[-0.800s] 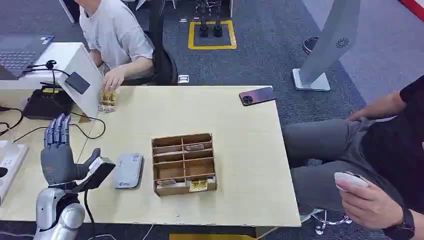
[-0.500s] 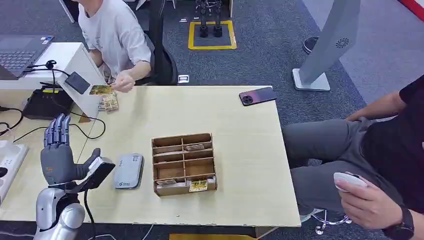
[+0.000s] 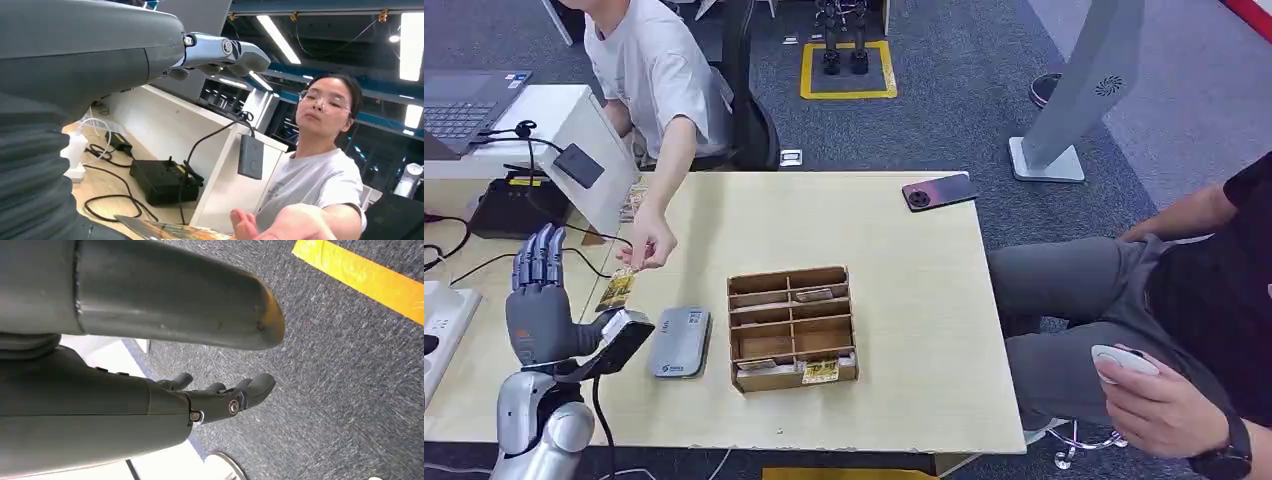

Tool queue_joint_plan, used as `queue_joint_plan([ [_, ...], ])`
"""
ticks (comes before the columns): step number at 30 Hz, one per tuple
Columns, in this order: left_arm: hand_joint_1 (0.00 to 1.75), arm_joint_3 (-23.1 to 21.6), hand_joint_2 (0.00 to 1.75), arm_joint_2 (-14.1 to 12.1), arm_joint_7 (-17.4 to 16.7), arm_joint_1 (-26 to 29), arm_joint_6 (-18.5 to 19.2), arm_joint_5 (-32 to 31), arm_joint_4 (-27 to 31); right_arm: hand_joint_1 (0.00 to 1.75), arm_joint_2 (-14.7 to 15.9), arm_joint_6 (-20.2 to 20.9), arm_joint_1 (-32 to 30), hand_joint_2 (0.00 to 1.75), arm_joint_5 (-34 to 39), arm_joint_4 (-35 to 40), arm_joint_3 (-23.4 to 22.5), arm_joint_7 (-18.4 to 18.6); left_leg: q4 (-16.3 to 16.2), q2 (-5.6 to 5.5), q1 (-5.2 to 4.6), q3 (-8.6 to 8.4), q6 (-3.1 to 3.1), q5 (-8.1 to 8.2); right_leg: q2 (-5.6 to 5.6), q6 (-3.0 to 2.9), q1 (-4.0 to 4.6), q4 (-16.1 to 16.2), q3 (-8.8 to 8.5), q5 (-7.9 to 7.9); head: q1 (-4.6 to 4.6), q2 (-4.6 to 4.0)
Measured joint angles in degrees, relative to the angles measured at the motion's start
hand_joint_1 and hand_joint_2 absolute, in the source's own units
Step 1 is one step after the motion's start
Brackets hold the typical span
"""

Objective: Pass the card to the sensor for recognition and then transmit it.

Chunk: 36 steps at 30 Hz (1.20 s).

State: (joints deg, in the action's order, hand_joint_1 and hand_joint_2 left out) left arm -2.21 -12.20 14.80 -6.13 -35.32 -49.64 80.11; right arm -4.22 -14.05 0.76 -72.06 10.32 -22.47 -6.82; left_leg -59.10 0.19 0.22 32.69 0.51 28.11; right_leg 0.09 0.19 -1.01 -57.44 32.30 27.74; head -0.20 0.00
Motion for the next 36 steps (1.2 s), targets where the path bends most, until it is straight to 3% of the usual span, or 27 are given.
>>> queue_joint_plan([
  [1,0.0,0.02,1.75,0.0,0.02,0.0,0.0,-0.02,0.0,0.0,0.0,0.0,0.0,0.0,-0.02,0.0,0.0,0.13,0.0,0.0,0.0,0.0,0.0,0.0,0.0,0.0,0.0,0.0,0.0,0.0,0.0,0.0],
  [2,0.24,0.02,1.75,0.0,0.02,0.0,0.0,-0.04,-0.02,0.0,0.0,-0.02,0.0,0.0,-0.02,0.0,0.0,0.22,0.0,0.0,0.0,0.0,0.0,0.0,0.0,0.0,0.0,0.0,0.0,0.0,0.0,0.0],
  [3,1.75,0.02,1.75,0.0,0.02,0.0,0.0,-0.07,-0.02,0.0,0.0,-0.02,-0.01,0.0,-0.02,0.0,0.0,0.24,0.0,0.0,0.0,0.0,0.0,0.0,0.0,0.0,0.0,0.0,0.0,0.0,0.0,0.0],
  [19,1.75,0.02,1.75,0.0,0.88,-0.01,-0.81,2.06,-0.09,0.0,-0.02,-0.02,0.16,0.0,0.04,0.0,0.0,0.26,0.0,0.0,0.0,0.0,0.0,0.0,0.0,0.0,0.0,0.0,0.0,0.0,0.0,0.0],
  [26,1.75,0.02,1.75,0.2,6.58,0.13,-1.36,9.21,0.26,0.0,-0.11,-0.02,0.45,0.0,-0.17,0.0,0.0,0.74,0.0,-0.01,0.0,0.0,0.0,0.0,-0.01,0.0,0.0,0.0,-0.01,0.0,0.02,0.0],
  [28,1.75,0.02,1.75,0.39,6.37,0.12,0.54,12.04,0.55,0.0,-0.24,-0.11,0.47,0.0,-0.11,0.0,0.0,0.96,0.0,-0.01,0.0,0.0,0.0,0.0,-0.01,0.0,0.0,0.0,-0.01,0.0,0.02,0.0],
  [33,1.75,0.04,1.75,0.96,-0.78,0.02,15.94,20.52,0.44,0.0,-0.33,-0.83,0.27,0.0,0.68,0.0,-0.33,1.33,0.0,0.0,0.0,0.0,0.0,0.0,-0.01,0.0,0.0,0.0,-0.01,0.0,0.0,0.0],
  [36,1.75,0.04,1.75,1.2,-3.67,-0.01,19.46,21.27,-0.09,0.0,-0.33,-1.01,0.15,0.0,0.68,0.0,-0.63,1.49,0.0,0.01,0.0,0.0,0.0,0.0,0.0,0.0,0.0,0.0,0.0,0.0,0.0,0.0],
])
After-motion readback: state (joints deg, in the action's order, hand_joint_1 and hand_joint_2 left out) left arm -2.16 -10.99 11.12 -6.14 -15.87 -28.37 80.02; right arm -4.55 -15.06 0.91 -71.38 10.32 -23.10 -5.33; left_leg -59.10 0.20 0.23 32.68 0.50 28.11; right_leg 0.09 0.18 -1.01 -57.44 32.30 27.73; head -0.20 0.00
